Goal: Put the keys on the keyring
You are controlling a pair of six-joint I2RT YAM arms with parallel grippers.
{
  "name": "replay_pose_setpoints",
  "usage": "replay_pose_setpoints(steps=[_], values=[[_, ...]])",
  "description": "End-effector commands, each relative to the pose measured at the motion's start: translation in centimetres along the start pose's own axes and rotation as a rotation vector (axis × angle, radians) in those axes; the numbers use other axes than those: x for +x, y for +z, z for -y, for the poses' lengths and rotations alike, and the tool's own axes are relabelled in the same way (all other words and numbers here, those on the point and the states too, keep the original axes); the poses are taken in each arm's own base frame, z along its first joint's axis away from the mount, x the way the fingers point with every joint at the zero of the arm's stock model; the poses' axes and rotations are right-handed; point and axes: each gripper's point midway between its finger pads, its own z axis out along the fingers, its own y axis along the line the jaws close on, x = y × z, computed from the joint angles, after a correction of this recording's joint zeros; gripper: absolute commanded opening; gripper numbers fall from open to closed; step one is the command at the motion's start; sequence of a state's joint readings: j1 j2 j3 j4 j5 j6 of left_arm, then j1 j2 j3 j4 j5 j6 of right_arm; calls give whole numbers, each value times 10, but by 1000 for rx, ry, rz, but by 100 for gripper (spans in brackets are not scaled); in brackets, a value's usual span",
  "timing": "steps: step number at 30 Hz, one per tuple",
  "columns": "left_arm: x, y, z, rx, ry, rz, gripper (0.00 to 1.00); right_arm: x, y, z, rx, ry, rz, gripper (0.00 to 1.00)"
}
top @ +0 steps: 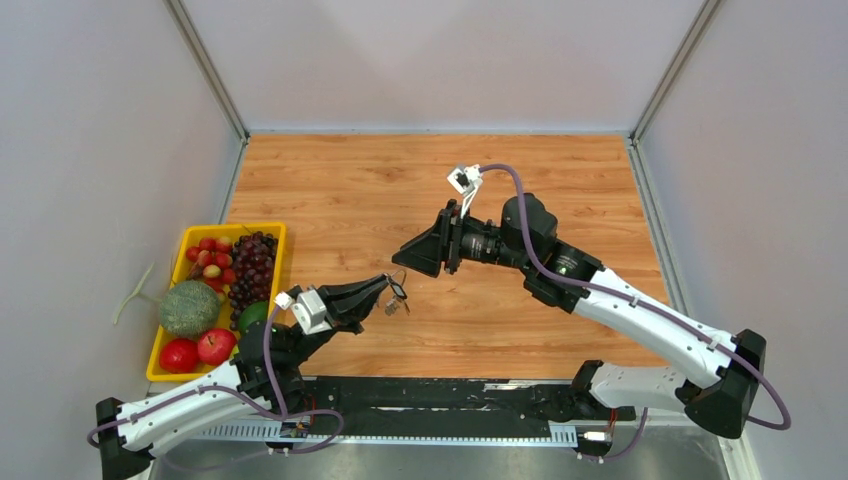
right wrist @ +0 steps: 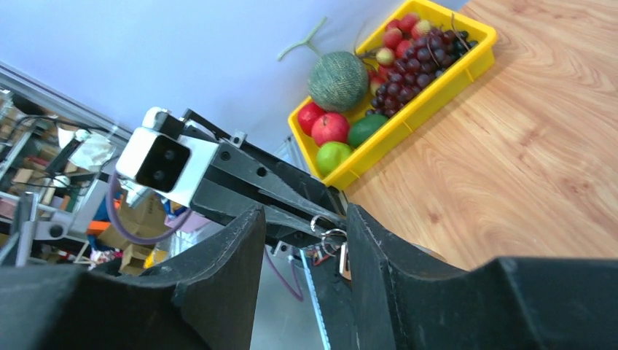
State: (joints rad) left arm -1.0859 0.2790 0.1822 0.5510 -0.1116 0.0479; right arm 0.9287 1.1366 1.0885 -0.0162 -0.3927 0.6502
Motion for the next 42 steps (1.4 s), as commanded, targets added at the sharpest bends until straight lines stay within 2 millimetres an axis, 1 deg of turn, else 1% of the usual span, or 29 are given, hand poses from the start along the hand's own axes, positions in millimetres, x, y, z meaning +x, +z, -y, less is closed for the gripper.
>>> replay_pose_setpoints(steps=[1,13,19,24,30,32,37,38,40,41,42], values=[[-16,4,-4,-26,-30,40,13,1,6,6,35,-69,-47,48],[-9,8,-11,-74,-35,-12,13,23,26,7,26,-121,-145,49],[-8,9,-13,-84,-32,-18,13,29,28,11,56,-146,-157,49],[-8,9,-13,-86,-32,-18,13,29,27,17,103,-174,-148,48],[-7,9,-14,-86,-32,-18,13,33,32,20,134,-191,-155,45],[-7,9,-13,-85,-32,-18,13,33,33,21,139,-194,-153,41],[-7,9,-13,-85,-32,-17,13,33,35,21,150,-209,-148,23],[-7,9,-13,-85,-32,-17,13,33,36,22,152,-208,-148,18],[-8,8,-13,-85,-33,-16,13,34,36,23,157,-207,-150,4],[-8,8,-14,-87,-33,-15,13,33,36,23,162,-208,-147,0],[-8,8,-14,-88,-33,-15,13,33,35,24,168,-208,-143,0]])
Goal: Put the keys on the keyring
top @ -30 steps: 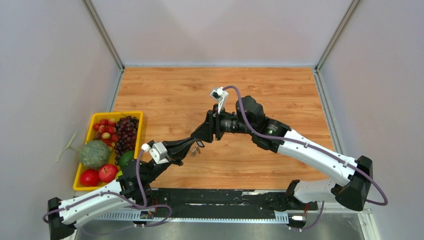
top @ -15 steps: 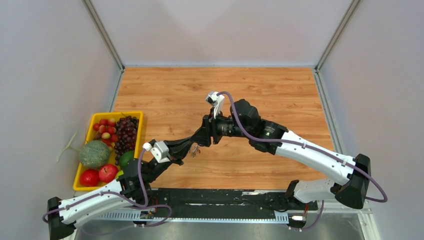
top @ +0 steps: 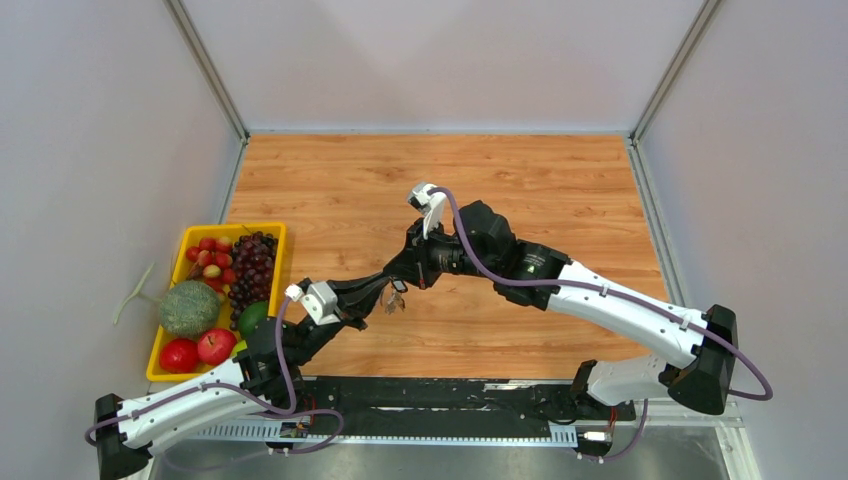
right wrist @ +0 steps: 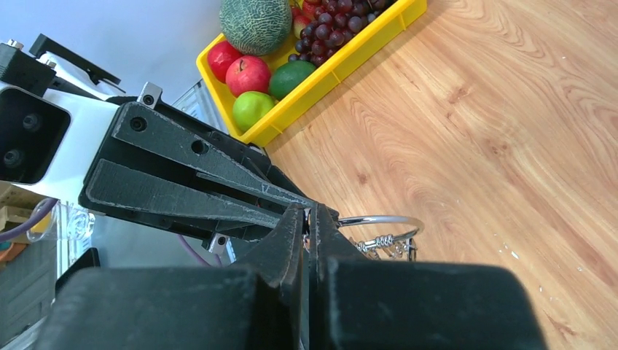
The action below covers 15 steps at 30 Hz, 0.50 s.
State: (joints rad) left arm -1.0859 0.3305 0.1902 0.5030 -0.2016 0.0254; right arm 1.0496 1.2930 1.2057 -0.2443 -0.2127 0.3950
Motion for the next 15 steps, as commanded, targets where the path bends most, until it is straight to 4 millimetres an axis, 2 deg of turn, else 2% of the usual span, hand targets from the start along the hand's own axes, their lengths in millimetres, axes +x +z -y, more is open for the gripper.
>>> replay_pose_setpoints(steps=[1,7,15], values=[[-34,4,-1,-6,-29,86,13,-21,-3,-10,-4,-14,58,0],[-35,4,0,-2,-33,86,24,-34,-18,2,87,-21,133,0],[-32,3,-5,-31,-36,80,33,-31,-21,22,186,-9,153,0]])
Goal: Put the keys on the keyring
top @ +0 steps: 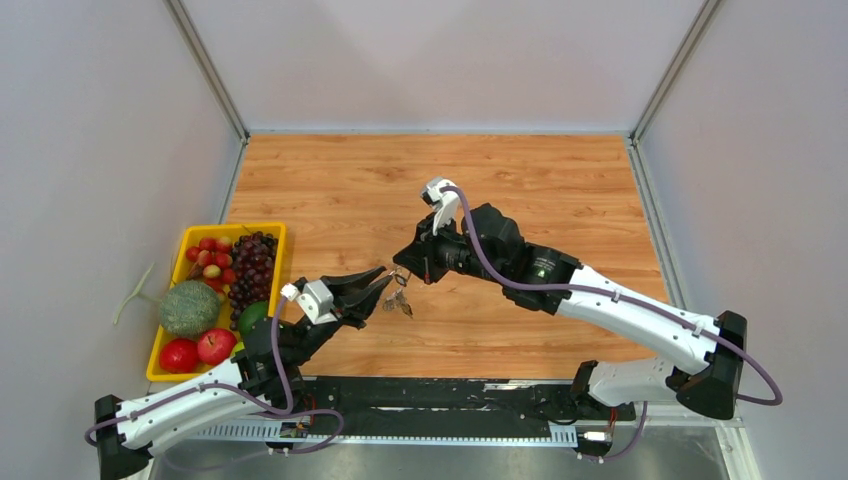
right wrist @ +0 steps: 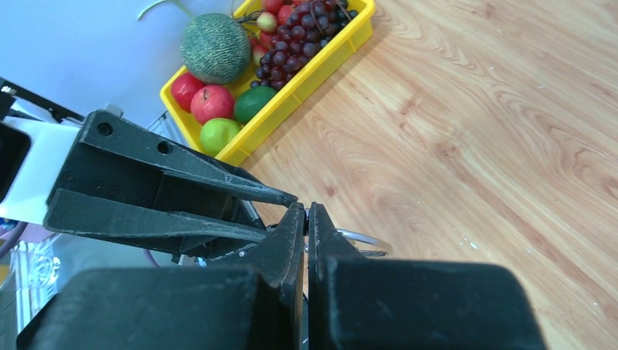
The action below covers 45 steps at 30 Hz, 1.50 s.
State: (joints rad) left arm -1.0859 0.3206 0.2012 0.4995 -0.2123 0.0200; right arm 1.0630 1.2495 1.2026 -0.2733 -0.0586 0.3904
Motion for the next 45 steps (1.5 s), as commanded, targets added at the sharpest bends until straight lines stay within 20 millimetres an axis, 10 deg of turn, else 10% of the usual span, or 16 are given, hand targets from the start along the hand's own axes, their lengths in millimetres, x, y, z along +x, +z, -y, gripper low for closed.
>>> replay_pose_setpoints(steps=[1,28,45], values=[[-26,2,-4,-26,-29,65,34,-18,-7,11,75,5,87,0],[-18,1,-18,-108,-30,49,39,88,25,175,486,177,-104,0],[-12,4,-19,-116,-25,27,40,91,62,239,595,247,-83,0]])
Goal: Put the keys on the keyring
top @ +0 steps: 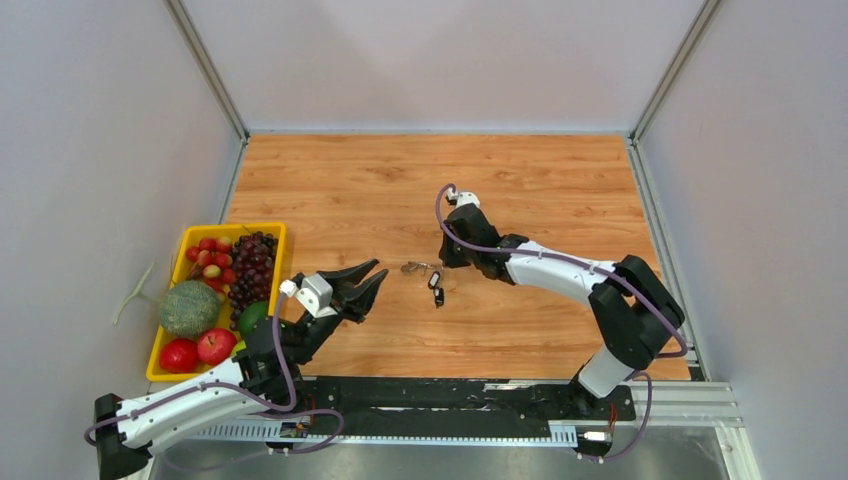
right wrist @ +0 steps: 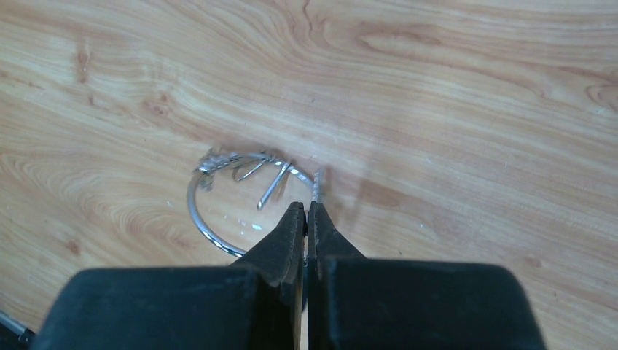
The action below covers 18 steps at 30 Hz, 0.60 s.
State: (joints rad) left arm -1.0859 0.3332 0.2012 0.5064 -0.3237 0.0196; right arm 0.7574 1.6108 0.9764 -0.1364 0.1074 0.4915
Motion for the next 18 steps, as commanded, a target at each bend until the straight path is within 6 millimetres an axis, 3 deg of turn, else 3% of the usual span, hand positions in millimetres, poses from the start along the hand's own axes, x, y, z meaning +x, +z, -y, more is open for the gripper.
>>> replay_pose_setpoints(steps=[1,3,6,9,13,18], values=[[-16,4,0,-6,-28,39,40,-44,10,-7,-2,51,114,0],[-16,5,0,-9,-26,35,40,-45,17,2,37,57,120,4],[-13,5,0,-10,-23,25,41,-46,26,11,63,79,115,28],[-13,6,0,-12,-23,25,41,-53,26,17,91,81,136,44],[-13,6,-1,-16,-23,25,41,-68,10,14,81,70,185,58],[-13,6,-4,-36,-21,15,47,-90,-28,9,53,37,269,81]])
